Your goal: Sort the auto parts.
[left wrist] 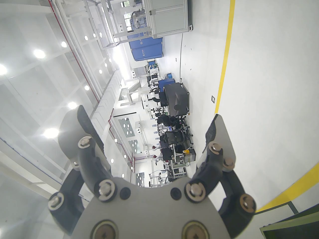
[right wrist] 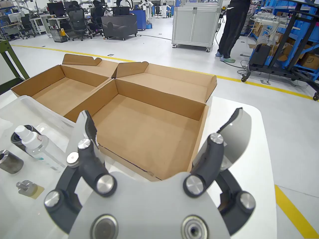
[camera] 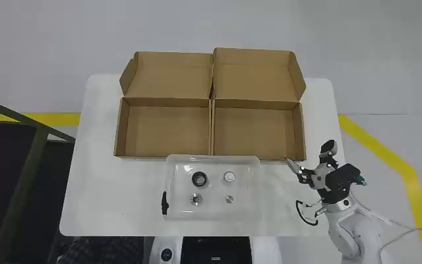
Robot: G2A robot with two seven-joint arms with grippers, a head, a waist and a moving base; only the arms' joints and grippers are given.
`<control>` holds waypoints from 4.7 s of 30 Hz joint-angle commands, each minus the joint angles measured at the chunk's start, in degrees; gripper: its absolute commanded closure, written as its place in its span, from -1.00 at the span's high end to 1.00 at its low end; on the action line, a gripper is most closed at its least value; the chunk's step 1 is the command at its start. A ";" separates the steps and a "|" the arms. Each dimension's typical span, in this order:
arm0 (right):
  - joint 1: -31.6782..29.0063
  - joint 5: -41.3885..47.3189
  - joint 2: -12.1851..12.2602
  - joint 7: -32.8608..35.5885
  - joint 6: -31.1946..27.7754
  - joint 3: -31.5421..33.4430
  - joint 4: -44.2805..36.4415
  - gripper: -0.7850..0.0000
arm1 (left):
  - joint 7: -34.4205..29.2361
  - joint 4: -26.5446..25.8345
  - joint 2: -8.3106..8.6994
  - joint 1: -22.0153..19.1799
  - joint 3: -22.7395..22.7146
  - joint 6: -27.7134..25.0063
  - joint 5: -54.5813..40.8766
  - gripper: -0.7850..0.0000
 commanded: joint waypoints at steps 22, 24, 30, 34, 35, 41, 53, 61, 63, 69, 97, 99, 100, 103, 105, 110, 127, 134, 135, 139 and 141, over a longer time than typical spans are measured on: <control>0.00 0.00 0.00 0.00 0.00 0.00 0.00 1.00 | 0.00 0.00 0.00 0.00 0.00 0.00 0.00 1.00; 0.00 0.00 0.00 0.00 0.00 0.00 0.00 1.00 | 0.00 0.00 0.00 0.00 0.00 0.00 0.00 1.00; 1.45 -0.32 0.39 4.98 -3.96 -0.93 -2.03 1.00 | 0.00 0.00 0.00 0.00 0.00 0.00 0.00 1.00; 2.35 -0.95 0.63 8.94 -5.65 -1.84 -4.53 1.00 | 0.00 0.00 0.00 0.00 0.00 0.00 0.00 1.00; 2.61 -1.08 0.73 10.31 -6.58 -2.08 -5.40 1.00 | 0.00 0.00 0.00 0.00 0.00 0.00 0.00 1.00; 5.46 -1.51 1.24 19.41 -11.80 -5.10 -8.78 1.00 | 0.00 0.00 0.00 0.00 0.00 0.00 0.00 1.00; 13.43 -2.23 1.36 34.46 -15.15 -17.85 -6.86 1.00 | 0.00 0.00 0.00 0.00 0.00 0.00 0.00 1.00; 15.72 -3.47 1.57 40.82 -15.64 -22.07 -6.26 1.00 | 0.00 0.00 0.00 0.00 0.00 0.00 0.00 1.00; 15.89 -3.74 1.67 41.95 -15.83 -22.65 -6.31 1.00 | 0.00 0.00 0.00 0.00 0.00 0.00 0.00 1.00; 15.68 -4.86 2.08 45.00 -17.23 -24.25 -6.73 1.00 | 0.00 0.00 0.00 0.00 0.00 0.00 0.00 1.00; 16.76 -5.36 3.56 48.09 -16.52 -26.54 -4.94 0.44 | 0.00 0.00 0.00 0.00 0.00 0.00 0.00 1.00; 17.08 -5.30 3.61 48.13 -16.18 -26.77 -4.60 0.35 | 0.00 0.00 0.00 0.00 0.00 0.00 0.00 1.00; 17.27 -5.33 3.64 48.17 -16.08 -26.87 -4.43 0.26 | 0.00 0.00 0.00 0.00 0.00 0.00 0.00 1.00; 17.76 -5.27 3.73 48.21 -15.83 -27.17 -4.06 -0.06 | 0.00 0.00 0.00 0.00 0.00 0.00 0.00 1.00; 18.01 -5.18 3.79 48.25 -15.66 -27.37 -3.91 -0.10 | 0.00 0.00 0.00 0.00 0.00 0.00 0.00 1.00; 18.58 -5.28 3.95 49.18 -15.15 -27.85 -3.37 -0.09 | 0.00 0.00 0.00 0.00 0.00 0.00 0.00 1.00; 19.07 -6.08 4.69 48.06 -15.63 -28.91 -4.53 -1.00 | 0.00 0.00 0.00 0.00 0.00 0.00 0.00 1.00; 19.70 -3.09 5.06 43.63 -19.27 -28.92 -4.00 -1.00 | 0.00 0.00 0.00 0.00 0.00 0.00 0.00 1.00; 19.94 -2.67 5.12 42.85 -20.02 -28.90 -3.76 -1.00 | 0.00 0.00 0.00 0.00 0.00 0.00 0.00 1.00; 20.79 -1.98 5.32 40.28 -21.89 -29.01 -2.77 -1.00 | 0.00 0.00 0.00 0.00 0.00 0.00 0.00 1.00; 21.16 -1.58 5.36 38.63 -21.91 -29.04 -2.26 -1.00 | 0.00 0.00 0.00 0.00 0.00 0.00 0.00 1.00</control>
